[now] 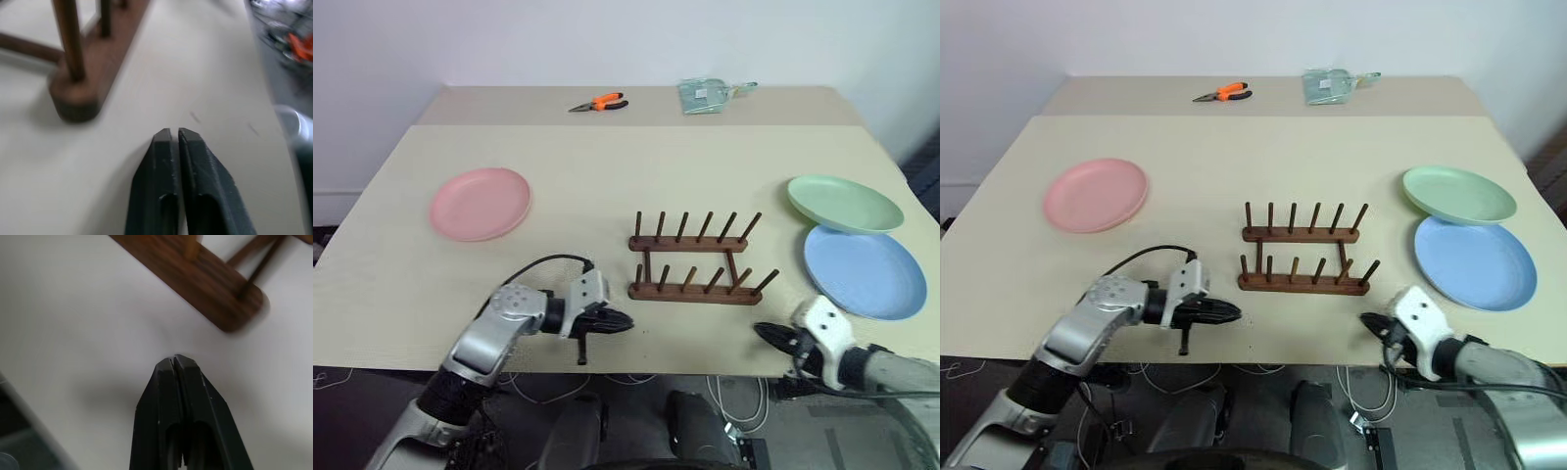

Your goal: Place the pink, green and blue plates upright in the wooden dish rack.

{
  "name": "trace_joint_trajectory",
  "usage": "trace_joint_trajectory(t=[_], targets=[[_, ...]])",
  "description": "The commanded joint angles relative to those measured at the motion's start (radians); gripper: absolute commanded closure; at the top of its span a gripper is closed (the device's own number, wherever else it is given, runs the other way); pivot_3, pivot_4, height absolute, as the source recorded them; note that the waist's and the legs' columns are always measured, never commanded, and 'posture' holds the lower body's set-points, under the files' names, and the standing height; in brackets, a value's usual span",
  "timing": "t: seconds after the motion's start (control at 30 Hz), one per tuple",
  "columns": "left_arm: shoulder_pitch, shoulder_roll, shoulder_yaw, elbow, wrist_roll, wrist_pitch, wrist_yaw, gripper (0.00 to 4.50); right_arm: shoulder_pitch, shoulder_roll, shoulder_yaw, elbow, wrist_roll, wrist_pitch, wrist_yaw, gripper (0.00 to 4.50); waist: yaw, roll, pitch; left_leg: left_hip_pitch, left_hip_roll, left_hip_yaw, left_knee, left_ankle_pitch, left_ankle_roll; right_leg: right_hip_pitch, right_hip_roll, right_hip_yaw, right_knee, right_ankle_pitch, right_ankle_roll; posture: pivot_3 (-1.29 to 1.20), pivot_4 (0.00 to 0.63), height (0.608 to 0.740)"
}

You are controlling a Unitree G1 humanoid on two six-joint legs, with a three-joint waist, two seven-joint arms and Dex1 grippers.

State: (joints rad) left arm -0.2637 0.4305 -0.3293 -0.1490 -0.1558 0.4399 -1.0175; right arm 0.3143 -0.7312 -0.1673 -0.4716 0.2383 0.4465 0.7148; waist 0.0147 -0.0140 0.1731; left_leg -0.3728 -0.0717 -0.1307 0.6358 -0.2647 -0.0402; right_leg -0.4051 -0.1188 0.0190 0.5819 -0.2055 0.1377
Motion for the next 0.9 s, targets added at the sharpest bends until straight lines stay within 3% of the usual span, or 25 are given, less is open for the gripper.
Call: trace_joint_trajectory(t=[0.03,0.2,0.37,0.53,0.6,0.7,0.77,0.87,0.9], targets=[[-0.045,-0.068,-0.033,0.084,0.129,-0.04,0.198,4.43,-0.094,0.023,0.097,0.083,-0.129,-0.032,-0.093,4.5,-0.001,-0.003,-0.002,0.0,0.0,0.0,0.0,0.0,0.0,0.0,0.0,0.0,0.0,0.0,0.0,0.0,0.15,0.74],[-0.137,-0.185,0.019,0.278,0.172,-0.079,0.403,4.43,-0.318,0.11,0.18,0.237,-0.22,-0.037,-0.206,4.5,-0.004,-0.007,-0.006,0.003,0.0,0.0,0.0,0.0,0.0,0.002,0.001,0.0,0.001,0.001,-0.001,0.0,0.15,0.74],[-0.242,-0.23,0.052,0.462,0.181,-0.135,0.494,4.43,-0.502,0.178,0.214,0.43,-0.285,-0.097,-0.287,4.5,-0.003,-0.006,-0.006,0.003,0.0,0.0,0.001,0.0,0.0,0.002,0.002,0.0,0.002,0.002,0.0,0.0,0.15,0.74],[-0.284,-0.226,0.07,0.524,0.172,-0.172,0.505,4.43,-0.608,0.201,0.209,0.549,-0.303,-0.145,-0.313,4.5,-0.005,-0.006,-0.006,0.003,-0.001,0.0,0.0,0.001,-0.001,0.0,0.002,0.0,0.003,0.004,0.001,0.0,0.15,0.74],[-0.261,-0.202,0.094,0.481,0.138,-0.152,0.472,4.5,-0.61,0.202,0.199,0.525,-0.27,-0.138,-0.277,3.95,-0.007,-0.005,-0.006,0.003,-0.001,0.0,-0.002,0.001,-0.001,0.0,0.002,0.0,0.003,0.005,-0.001,0.0,0.15,0.74],[-0.212,-0.166,0.215,0.377,0.034,-0.108,0.455,3.63,-0.576,0.195,0.203,0.435,-0.228,-0.142,-0.215,2.72,-0.024,-0.005,-0.006,0.003,0.0,0.0,-0.004,0.001,-0.001,-0.002,0.002,0.0,0.003,0.006,-0.001,0.0,0.15,0.74],[-0.203,-0.158,0.346,0.325,-0.035,-0.081,0.516,2.68,-0.54,0.187,0.22,0.368,-0.218,-0.148,-0.178,1.78,-0.033,-0.005,-0.006,0.003,0.0,-0.001,-0.005,0.001,-0.001,-0.003,0.002,0.0,0.004,0.005,0.0,0.0,0.15,0.74],[-0.25,-0.143,0.53,0.335,-0.04,-0.07,0.737,0.99,-0.496,0.18,0.253,0.292,-0.228,-0.142,-0.142,0.11,-0.03,-0.005,-0.005,0.001,0.0,-0.002,-0.004,0.001,-0.002,-0.005,0.003,0.0,0.006,0.005,0.0,0.0,0.15,0.74],[-0.278,-0.126,0.615,0.346,-0.033,-0.066,0.854,0.54,-0.488,0.183,0.269,0.284,-0.238,-0.149,-0.138,0.0,-0.028,-0.005,-0.005,0.001,0.0,-0.003,-0.003,0.002,-0.003,-0.005,0.002,0.0,0.006,0.005,0.0,0.0,0.15,0.74]])
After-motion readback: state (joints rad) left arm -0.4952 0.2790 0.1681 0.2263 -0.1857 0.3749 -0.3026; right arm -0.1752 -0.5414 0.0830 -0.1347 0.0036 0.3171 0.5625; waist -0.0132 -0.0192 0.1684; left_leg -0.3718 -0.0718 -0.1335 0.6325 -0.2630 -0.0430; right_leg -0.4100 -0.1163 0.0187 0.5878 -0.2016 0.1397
